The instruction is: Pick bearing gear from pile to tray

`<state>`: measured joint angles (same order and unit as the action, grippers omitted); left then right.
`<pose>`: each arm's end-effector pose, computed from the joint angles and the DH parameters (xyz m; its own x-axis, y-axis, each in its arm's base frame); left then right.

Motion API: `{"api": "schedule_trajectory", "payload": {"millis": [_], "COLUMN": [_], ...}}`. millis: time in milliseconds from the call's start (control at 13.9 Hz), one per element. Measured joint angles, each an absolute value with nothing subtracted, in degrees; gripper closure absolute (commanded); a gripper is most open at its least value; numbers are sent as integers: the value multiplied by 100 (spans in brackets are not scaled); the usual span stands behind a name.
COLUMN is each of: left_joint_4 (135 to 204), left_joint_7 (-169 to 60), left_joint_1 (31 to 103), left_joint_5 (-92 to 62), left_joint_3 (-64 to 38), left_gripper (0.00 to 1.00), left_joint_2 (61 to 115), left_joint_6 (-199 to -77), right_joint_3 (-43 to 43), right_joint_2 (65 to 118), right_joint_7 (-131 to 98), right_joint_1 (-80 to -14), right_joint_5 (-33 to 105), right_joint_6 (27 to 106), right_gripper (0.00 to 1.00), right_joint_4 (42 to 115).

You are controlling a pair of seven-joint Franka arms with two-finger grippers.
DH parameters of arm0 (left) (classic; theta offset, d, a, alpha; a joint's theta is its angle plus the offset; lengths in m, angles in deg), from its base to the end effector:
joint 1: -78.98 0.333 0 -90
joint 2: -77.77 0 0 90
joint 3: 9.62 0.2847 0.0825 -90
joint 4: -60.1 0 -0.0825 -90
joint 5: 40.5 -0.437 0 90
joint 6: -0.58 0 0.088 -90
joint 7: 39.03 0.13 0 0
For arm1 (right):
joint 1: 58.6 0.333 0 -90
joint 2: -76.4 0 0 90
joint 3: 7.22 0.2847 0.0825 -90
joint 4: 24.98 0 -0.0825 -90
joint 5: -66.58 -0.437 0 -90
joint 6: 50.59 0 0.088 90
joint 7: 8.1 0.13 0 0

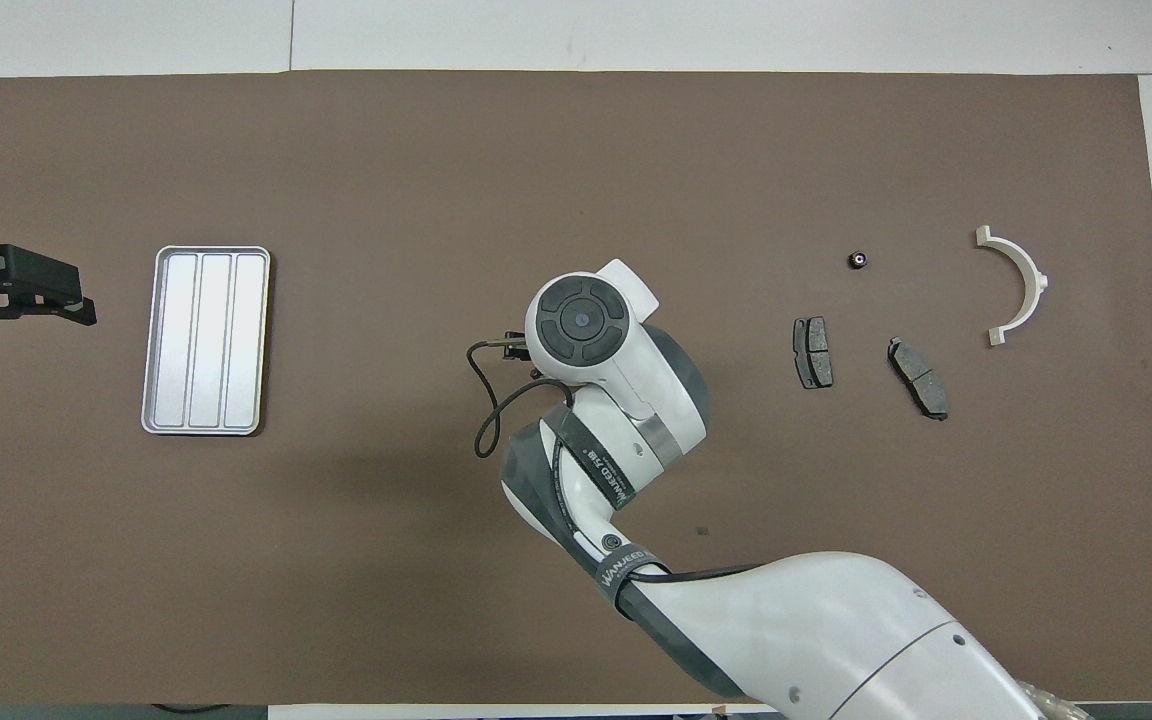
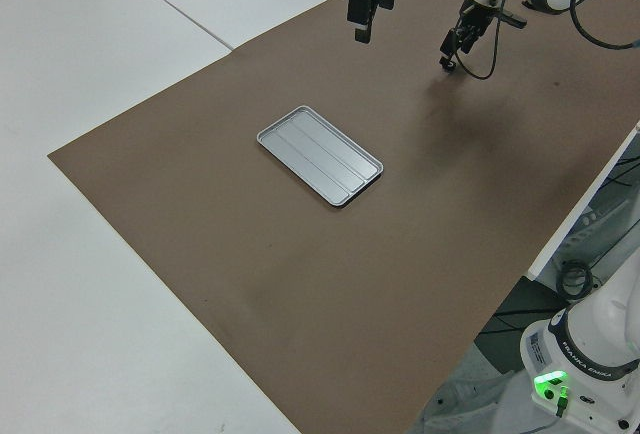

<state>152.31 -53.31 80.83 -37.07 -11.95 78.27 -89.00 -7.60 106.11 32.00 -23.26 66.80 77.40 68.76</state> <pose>0.6061 -0.0128 0.5443 0.9690 0.2377 -0.0677 0.2409 -0.9695 0.0448 0.5907 0.4132 0.2447 0.9940 -0.0877 0.0647 -0.0848 -0.9953 -0.0460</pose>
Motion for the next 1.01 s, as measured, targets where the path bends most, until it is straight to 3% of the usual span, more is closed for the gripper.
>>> {"api": "schedule_trajectory", "payload": {"millis": [288, 575, 791, 1006], "left_joint_4": [15556, 15724, 15522, 14649], "left_joint_7": [-6266, -7875, -8834, -9461], "left_joint_1": [7615, 6732, 5886, 5270], "left_joint_5": [-3705, -3704, -3706, -3773], "left_joint_3": [-1276, -1307, -1312, -1272], "left_gripper": [0, 0, 0, 0], "left_joint_2": [7826, 8045, 8802, 9968], "left_joint_6": [-9684, -10195, -10512, -10541], "right_joint_3": [-798, -795, -791, -787], "right_joint_2": [10085, 9878, 9905, 10004], "right_joint_7": [2430, 733, -518, -1215], "right_joint_1": [-3116, -4340, -5026, -5401], "right_joint_5": [6679, 6647, 6641, 6635], "right_joint_6": [6554, 6068, 6095, 6330], "right_gripper": [0, 0, 0, 0], "right_joint_4": [6181, 5805, 5750, 5757]}}
